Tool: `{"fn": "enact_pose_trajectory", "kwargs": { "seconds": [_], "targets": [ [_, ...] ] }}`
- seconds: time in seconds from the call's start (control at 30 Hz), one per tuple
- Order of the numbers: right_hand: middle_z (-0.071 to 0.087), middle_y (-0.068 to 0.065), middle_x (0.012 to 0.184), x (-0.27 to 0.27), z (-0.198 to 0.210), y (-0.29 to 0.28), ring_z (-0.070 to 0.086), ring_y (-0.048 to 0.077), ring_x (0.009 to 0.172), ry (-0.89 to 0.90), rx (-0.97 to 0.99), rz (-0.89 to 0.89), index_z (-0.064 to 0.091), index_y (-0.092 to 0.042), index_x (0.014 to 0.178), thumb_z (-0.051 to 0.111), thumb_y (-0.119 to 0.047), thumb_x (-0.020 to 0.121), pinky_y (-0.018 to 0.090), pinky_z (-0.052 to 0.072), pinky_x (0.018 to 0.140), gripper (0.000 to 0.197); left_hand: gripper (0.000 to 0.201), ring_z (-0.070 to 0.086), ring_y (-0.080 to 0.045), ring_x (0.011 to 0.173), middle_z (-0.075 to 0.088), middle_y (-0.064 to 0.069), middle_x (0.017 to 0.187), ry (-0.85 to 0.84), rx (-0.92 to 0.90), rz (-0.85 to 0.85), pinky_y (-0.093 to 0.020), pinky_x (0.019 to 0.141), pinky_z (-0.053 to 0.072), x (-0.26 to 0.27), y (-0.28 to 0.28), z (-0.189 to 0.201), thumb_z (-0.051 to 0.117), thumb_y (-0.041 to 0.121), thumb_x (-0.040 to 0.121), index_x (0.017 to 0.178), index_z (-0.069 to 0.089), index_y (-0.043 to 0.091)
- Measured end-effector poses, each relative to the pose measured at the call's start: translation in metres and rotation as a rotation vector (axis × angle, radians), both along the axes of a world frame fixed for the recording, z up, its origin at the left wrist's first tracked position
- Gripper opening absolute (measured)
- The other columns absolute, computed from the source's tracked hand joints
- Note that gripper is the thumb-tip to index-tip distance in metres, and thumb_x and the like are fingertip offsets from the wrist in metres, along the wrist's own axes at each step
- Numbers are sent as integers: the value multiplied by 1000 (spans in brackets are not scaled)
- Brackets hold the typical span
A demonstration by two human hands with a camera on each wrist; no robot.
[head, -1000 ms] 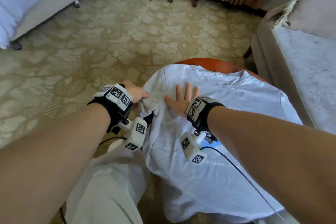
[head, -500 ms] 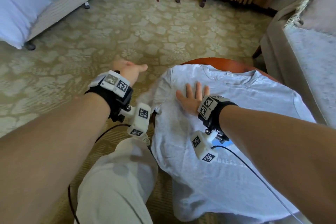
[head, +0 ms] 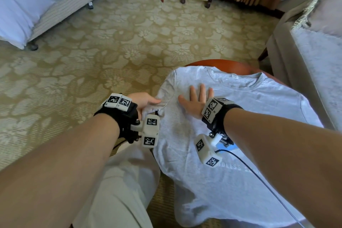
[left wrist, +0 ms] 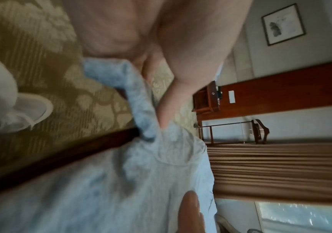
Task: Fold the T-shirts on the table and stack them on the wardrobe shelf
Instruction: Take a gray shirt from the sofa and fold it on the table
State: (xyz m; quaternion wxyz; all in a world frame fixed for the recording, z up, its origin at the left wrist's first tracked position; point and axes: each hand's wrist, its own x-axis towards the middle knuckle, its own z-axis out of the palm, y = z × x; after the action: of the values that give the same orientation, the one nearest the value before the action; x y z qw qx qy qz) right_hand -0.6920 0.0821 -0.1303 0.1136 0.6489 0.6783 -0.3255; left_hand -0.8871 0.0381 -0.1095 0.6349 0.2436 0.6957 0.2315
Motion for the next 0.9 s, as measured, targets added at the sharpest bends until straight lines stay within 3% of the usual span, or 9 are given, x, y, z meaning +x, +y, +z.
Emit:
{"fn": "enact_pose_trajectory", "kwargs": {
  "seconds": [0.07, 0.17, 0.33, 0.47, 0.57, 0.67, 0.73, 0.83, 0.9],
  "targets": [
    [-27, -6, 157, 0, 2, 0, -31, 28, 141, -26, 28, 23, -10, -40, 151, 17, -82, 80, 61, -9, 114, 87, 41, 66, -35, 105, 67, -17, 114, 127, 53, 79, -49, 97, 50, -26, 23, -34, 87, 26, 63, 93, 66, 5],
    [-24, -5, 158, 2, 2, 3, -29, 28, 142, -26, 21, 24, -8, -39, 152, 30, -85, 75, 61, -10, 114, 97, 86, 71, -33, 92, 72, -15, 109, 19, 159, 332, -52, 88, 55, -44, 36, -45, 94, 17, 22, 103, 70, 3],
    [-25, -6, 158, 5, 7, 0, -30, 26, 142, 34, 35, -8, -8, -40, 151, 51, -76, 72, 60, -10, 114, 105, 16, 70, -25, 65, 70, -10, 75, -86, 217, 456, -39, 67, 60, 3, -21, 27, 73, 17, 82, 88, 60, 10],
    [-14, -2, 161, 4, 12, 10, -20, 32, 146, -40, 114, 77, 8, -39, 152, 55, -81, 59, 62, 0, 115, 112, 49, 59, -33, 99, 50, -9, 102, -142, 34, 390, -48, 80, 53, 10, -55, 15, 74, 21, 72, 111, 46, 20],
    [-10, -3, 162, 8, 34, 13, -17, 30, 147, 11, 151, 41, 27, -41, 149, 58, -74, 69, 58, 3, 118, 91, 31, 61, -29, 70, 59, -12, 83, -253, -19, 268, -37, 63, 53, 17, -76, 4, 62, 7, 63, 93, 54, 8],
    [-6, -5, 162, 14, 44, 8, -15, 26, 148, 3, 106, 41, 25, -40, 150, 62, -72, 67, 55, 1, 119, 96, 11, 53, -24, 52, 54, -11, 74, -203, -30, 111, -28, 46, 49, 29, -87, 1, 50, -2, 69, 69, 47, 8],
    [2, -6, 162, 19, 46, -5, -11, 26, 148, -72, 25, 80, 22, -37, 152, 61, -81, 54, 55, 1, 118, 114, 12, 57, -27, 60, 59, -14, 90, -134, -44, -21, -29, 48, 50, 33, -89, 4, 49, -4, 73, 78, 51, 6],
    [11, 2, 161, 29, 56, -32, 6, 30, 148, -75, -62, 88, 19, -23, 154, 66, -63, 75, 49, 16, 115, 100, 30, 67, -30, 93, 68, -14, 116, -57, -105, -230, -34, 65, 54, 34, -91, 9, 59, 4, 84, 114, 60, 1],
    [7, 7, 160, 35, 60, -49, 13, 33, 146, -108, -40, 94, 11, -20, 155, 68, -58, 79, 48, 22, 113, 102, 37, 67, -25, 100, 71, -10, 113, 68, -132, -345, -30, 69, 51, 37, -92, 13, 70, 14, 83, 118, 63, 6]
  ]
}}
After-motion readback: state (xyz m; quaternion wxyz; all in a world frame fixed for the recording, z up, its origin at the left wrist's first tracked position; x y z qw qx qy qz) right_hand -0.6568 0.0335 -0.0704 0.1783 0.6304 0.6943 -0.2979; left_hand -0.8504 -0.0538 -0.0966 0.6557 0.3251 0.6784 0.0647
